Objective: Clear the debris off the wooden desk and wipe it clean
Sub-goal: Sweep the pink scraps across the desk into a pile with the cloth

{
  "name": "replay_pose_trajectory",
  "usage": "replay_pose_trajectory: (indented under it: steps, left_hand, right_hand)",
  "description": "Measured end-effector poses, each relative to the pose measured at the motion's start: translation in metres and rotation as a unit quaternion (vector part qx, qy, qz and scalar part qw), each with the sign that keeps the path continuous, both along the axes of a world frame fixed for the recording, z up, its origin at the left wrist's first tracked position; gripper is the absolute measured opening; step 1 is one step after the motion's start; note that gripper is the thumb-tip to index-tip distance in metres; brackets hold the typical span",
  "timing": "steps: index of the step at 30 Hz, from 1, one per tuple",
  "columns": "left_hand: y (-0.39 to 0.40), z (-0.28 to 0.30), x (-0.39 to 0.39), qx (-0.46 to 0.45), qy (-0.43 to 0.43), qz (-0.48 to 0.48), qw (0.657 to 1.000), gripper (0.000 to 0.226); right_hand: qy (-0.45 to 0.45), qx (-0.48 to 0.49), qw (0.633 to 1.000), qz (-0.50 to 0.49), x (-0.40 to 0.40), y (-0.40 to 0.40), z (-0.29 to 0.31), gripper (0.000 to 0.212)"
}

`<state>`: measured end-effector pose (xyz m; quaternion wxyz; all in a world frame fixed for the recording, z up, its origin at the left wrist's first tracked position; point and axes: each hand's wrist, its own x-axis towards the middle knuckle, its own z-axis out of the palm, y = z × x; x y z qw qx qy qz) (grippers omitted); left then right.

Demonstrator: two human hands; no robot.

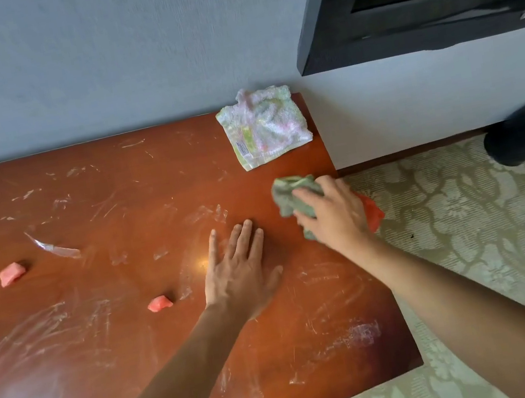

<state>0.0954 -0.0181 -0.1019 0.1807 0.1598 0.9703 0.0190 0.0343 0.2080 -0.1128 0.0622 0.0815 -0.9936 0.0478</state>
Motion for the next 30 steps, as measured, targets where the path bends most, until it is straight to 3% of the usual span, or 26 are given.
replay_pose_trajectory:
  steps: [2, 4, 11, 13, 16, 17, 19, 22, 24, 28, 30]
  left_hand:
    - [0.000, 0.002, -0.002, -0.009, -0.004, 0.002, 1.000, 0.081]
    - [0.000, 0.002, -0.003, -0.010, -0.007, 0.002, 1.000, 0.082]
    - [-0.002, -0.005, 0.003, 0.002, 0.008, -0.003, 1.000, 0.089]
    - [-0.002, -0.007, 0.005, 0.009, 0.006, 0.008, 1.000, 0.087]
    - [0.001, -0.009, 0.006, 0.020, 0.000, 0.026, 0.999, 0.086]
    - [0.001, -0.009, 0.006, 0.021, -0.001, 0.029, 0.999, 0.086]
    - [0.003, -0.008, 0.004, 0.020, -0.001, 0.038, 0.999, 0.086]
    - [0.008, -0.005, 0.003, 0.019, -0.003, 0.054, 0.998, 0.087]
    - [0.012, -0.005, 0.004, 0.017, -0.001, 0.067, 0.998, 0.088]
    - [0.015, -0.004, 0.004, 0.016, -0.019, 0.081, 0.996, 0.089]
    - [0.015, -0.003, 0.003, 0.016, -0.025, 0.085, 0.996, 0.090]
  right_hand:
    - [-0.016, -0.025, 0.994, -0.107, -0.003, 0.008, 0.001, 0.038]
    - [-0.027, -0.032, 0.990, -0.137, 0.005, 0.003, 0.002, 0.042]
    - [-0.010, -0.003, 0.995, 0.103, 0.051, -0.007, -0.001, 0.044]
    - [-0.022, 0.013, 0.999, 0.047, 0.037, 0.011, 0.001, 0.041]
    - [-0.034, -0.023, 0.989, -0.141, 0.017, 0.030, 0.004, 0.037]
    - [-0.028, -0.032, 0.986, -0.158, 0.017, 0.029, 0.002, 0.035]
    - [-0.006, -0.018, 0.996, -0.085, 0.029, 0.023, -0.001, 0.035]
    - [-0.017, -0.004, 0.992, 0.125, 0.056, 0.024, -0.001, 0.040]
    - [-0.026, 0.020, 0.985, 0.168, 0.052, 0.035, 0.001, 0.042]
    - [-0.025, -0.025, 0.998, -0.045, 0.032, 0.047, 0.006, 0.037]
    - [-0.013, -0.019, 0.999, -0.022, 0.046, 0.036, 0.000, 0.036]
